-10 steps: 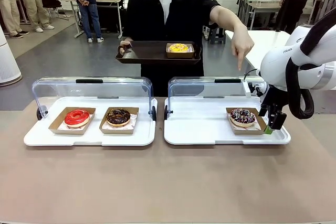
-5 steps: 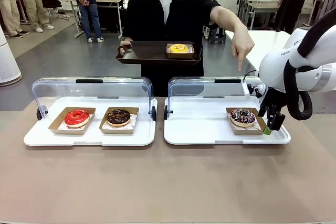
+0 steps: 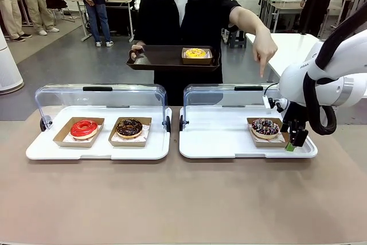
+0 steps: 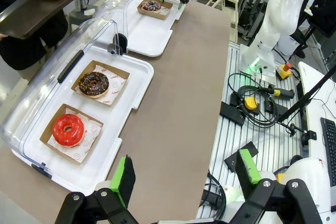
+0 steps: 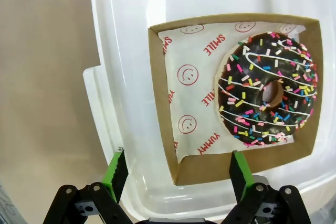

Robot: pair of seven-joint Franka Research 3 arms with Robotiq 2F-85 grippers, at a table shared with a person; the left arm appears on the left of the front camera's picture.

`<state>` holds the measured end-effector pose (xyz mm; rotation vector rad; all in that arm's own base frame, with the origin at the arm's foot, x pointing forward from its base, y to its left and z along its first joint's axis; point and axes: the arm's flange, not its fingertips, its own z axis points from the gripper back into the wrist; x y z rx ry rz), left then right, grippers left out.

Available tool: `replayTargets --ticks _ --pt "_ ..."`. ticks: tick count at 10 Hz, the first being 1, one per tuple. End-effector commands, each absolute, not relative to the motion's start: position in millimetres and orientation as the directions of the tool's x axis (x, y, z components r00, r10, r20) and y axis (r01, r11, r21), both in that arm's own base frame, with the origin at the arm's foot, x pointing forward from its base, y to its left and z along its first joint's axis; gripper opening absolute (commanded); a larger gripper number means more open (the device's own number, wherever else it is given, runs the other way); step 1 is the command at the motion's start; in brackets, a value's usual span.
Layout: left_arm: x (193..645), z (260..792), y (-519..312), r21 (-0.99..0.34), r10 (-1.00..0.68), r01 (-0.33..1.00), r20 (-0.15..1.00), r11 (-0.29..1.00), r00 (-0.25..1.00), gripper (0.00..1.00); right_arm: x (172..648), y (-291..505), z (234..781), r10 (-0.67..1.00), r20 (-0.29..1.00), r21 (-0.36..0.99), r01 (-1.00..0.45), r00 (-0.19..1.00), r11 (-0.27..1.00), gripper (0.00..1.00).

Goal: Provide the desired donut to the person.
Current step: Pick up and lift the Paper togo box containing the Donut pointed at by the person.

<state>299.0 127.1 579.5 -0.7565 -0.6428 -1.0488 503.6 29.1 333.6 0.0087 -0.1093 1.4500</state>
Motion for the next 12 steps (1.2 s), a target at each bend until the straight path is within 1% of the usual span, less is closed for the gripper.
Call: replayTargets --ticks 1,7,8,9,10,11,12 --pt "298.7 580.5 128.0 -0.225 -0.510 0.930 0.786 0.290 0.349 1.00 511.0 27.7 333.3 0.988 0.094 -0.082 -0.988 0.120 0.128 1.00" --pt "298.7 580.5 128.0 -0.225 -0.510 0.930 0.786 0.290 0.349 1.00 513.7 23.4 329.9 0.988 0.098 -0.058 -0.990 0.120 0.126 1.00" --pt "298.7 580.5 128.0 -0.225 -0.510 0.930 0.786 0.290 0.349 1.00 514.1 22.8 329.0 0.988 0.103 -0.050 -0.991 0.117 0.123 0.90" --pt "298.7 580.5 128.0 -0.225 -0.510 0.930 0.786 0.290 0.349 1.00 514.2 22.3 328.4 0.987 0.107 -0.040 -0.992 0.117 0.122 0.41" --pt "298.7 580.5 128.0 -0.225 -0.510 0.930 0.786 0.290 0.349 1.00 514.1 22.4 328.5 0.988 0.108 -0.040 -0.992 0.115 0.120 0.31" --pt "298.7 580.5 128.0 -0.225 -0.510 0.930 0.786 0.290 0.349 1.00 514.3 23.0 328.3 0.988 0.107 -0.042 -0.992 0.112 0.117 0.00" --pt "298.7 580.5 128.0 -0.225 -0.510 0.930 0.786 0.290 0.349 1.00 514.9 23.2 328.5 0.988 0.108 -0.043 -0.992 0.112 0.117 0.00"
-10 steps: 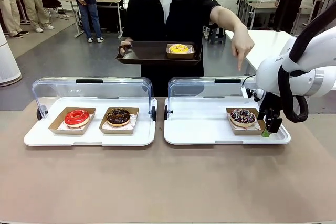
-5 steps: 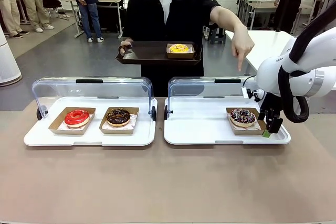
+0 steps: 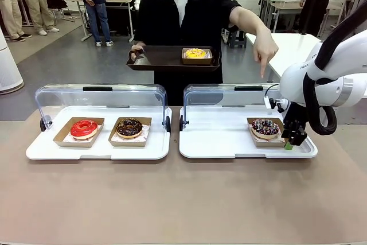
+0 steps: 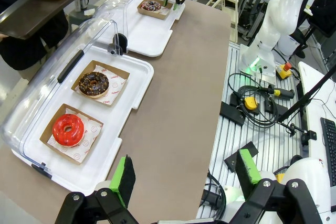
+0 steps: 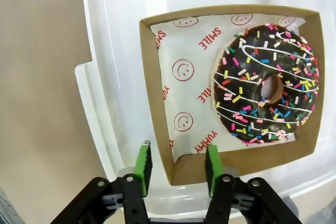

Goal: Provide the desired donut to the person.
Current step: Pick up and lift the Paper togo box containing the Donut pointed at by the person.

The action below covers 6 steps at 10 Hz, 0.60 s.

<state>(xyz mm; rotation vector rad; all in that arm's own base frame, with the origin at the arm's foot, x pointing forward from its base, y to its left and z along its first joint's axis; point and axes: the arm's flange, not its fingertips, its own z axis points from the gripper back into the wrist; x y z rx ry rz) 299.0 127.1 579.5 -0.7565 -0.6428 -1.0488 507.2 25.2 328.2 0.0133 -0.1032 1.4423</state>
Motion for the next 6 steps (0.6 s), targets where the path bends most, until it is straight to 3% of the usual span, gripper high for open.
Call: replayTargets --ticks 1,2,6 --pt "298.7 580.5 128.0 -0.225 -0.510 0.930 0.786 0.290 0.349 1.00 514.7 23.2 328.2 0.988 0.111 -0.045 -0.993 0.106 0.111 0.00" --pt "298.7 580.5 128.0 -0.225 -0.510 0.930 0.786 0.290 0.349 1.00 514.8 22.9 328.0 0.988 0.117 -0.044 -0.994 0.099 0.105 0.03" --pt "298.7 580.5 128.0 -0.225 -0.510 0.930 0.786 0.290 0.349 1.00 514.9 21.4 327.9 0.988 0.131 -0.032 -0.996 0.079 0.084 0.00"
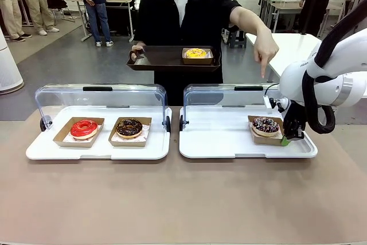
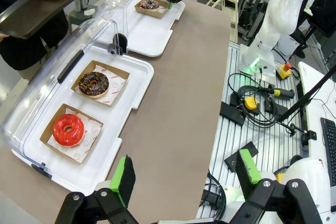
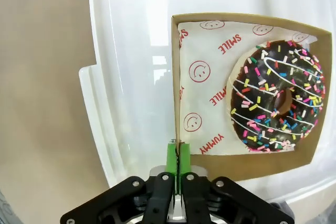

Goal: Provide the desired donut to the person.
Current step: Pick up and lift the Paper togo box containing the Donut pointed at by the person.

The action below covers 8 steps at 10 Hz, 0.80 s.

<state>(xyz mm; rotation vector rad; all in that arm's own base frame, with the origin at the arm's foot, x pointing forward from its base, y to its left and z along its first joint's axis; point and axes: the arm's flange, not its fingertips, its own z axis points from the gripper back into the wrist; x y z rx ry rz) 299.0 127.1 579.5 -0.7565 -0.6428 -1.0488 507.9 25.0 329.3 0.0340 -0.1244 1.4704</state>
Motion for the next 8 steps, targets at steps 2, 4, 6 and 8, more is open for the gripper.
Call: replayTargets --ticks 2,4,6,8 --pt "299 580 128 -0.225 -0.510 0.930 0.786 0.290 0.349 1.00 515 21 329 0.988 0.131 -0.030 -0.996 0.078 0.083 0.00" --pt "299 580 128 -0.225 -0.510 0.930 0.786 0.290 0.349 1.00 507 24 339 0.988 0.113 -0.014 -0.994 0.105 0.107 0.00" --pt "299 580 128 -0.225 -0.510 0.930 0.786 0.290 0.349 1.00 481 38 373 0.988 0.033 0.044 -0.988 0.149 0.148 0.00" --pt "299 580 128 -0.225 -0.510 0.930 0.786 0.290 0.349 1.00 450 47 419 0.990 -0.001 0.023 -0.990 0.138 0.138 0.00"
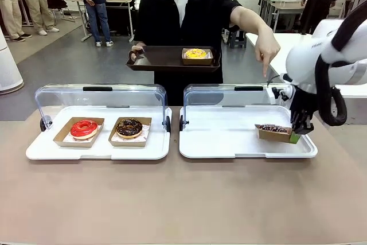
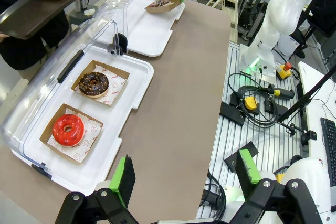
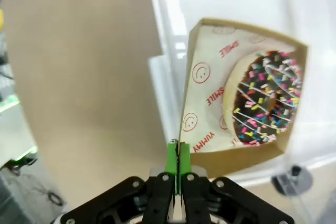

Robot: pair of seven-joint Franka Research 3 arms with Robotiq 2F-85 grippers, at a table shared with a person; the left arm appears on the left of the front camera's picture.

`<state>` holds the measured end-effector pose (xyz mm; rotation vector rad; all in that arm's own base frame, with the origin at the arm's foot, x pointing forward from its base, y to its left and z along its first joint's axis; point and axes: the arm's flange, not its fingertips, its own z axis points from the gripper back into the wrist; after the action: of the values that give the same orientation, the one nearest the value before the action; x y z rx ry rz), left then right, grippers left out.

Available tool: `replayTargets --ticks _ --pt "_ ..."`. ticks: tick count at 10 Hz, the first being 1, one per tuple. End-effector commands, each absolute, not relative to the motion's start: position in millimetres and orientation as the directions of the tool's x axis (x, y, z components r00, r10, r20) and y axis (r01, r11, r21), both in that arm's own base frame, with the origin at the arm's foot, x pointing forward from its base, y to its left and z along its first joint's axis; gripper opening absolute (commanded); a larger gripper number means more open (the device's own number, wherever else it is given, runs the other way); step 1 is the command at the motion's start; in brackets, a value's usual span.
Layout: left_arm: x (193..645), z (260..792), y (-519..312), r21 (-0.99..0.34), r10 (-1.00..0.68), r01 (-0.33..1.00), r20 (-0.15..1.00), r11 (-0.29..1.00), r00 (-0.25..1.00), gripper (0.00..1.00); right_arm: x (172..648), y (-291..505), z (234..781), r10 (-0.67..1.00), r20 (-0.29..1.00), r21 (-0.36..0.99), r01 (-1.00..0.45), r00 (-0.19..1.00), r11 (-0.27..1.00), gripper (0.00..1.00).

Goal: Provide the desired donut to the person.
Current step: Pick up and lift the Paper togo box containing the Donut pointed at by the person.

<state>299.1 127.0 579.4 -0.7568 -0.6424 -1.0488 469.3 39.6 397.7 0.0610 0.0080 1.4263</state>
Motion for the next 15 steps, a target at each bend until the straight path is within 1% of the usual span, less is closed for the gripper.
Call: replayTargets --ticks 1,5,7,9,11,12,13,14,15 --pt "299 580 128 -0.225 -0.510 0.930 0.786 0.290 0.349 1.00 433 49 447 0.991 -0.001 0.005 -0.991 0.131 0.131 0.00" --pt "299 580 128 -0.225 -0.510 0.930 0.786 0.290 0.349 1.00 394 55 537 0.992 0.001 -0.069 -0.990 0.127 0.127 0.00" --pt "299 580 128 -0.225 -0.510 0.930 0.786 0.290 0.349 1.00 389 66 583 0.992 -0.012 -0.095 -0.988 0.124 0.122 0.00" --pt "299 580 128 -0.225 -0.510 0.930 0.786 0.290 0.349 1.00 394 82 622 0.991 -0.015 -0.125 -0.984 0.133 0.130 0.00" --pt "299 580 128 -0.225 -0.510 0.930 0.786 0.290 0.349 1.00 408 91 640 0.991 -0.024 -0.115 -0.985 0.128 0.125 0.00" --pt "299 580 128 -0.225 -0.510 0.930 0.786 0.290 0.349 1.00 417 93 642 0.991 -0.030 -0.107 -0.986 0.133 0.129 0.00" --pt "299 580 128 -0.225 -0.510 0.930 0.786 0.290 0.349 1.00 422 93 637 0.994 -0.031 -0.108 -0.989 0.108 0.104 0.00" --pt "299 580 128 -0.225 -0.510 0.930 0.786 0.290 0.349 1.00 404 90 640 0.994 0.010 -0.126 -0.986 0.107 0.107 0.00" --pt "299 580 128 -0.225 -0.510 0.930 0.786 0.290 0.349 1.00 404 90 640 0.994 0.010 -0.126 -0.986 0.107 0.107 0.00"
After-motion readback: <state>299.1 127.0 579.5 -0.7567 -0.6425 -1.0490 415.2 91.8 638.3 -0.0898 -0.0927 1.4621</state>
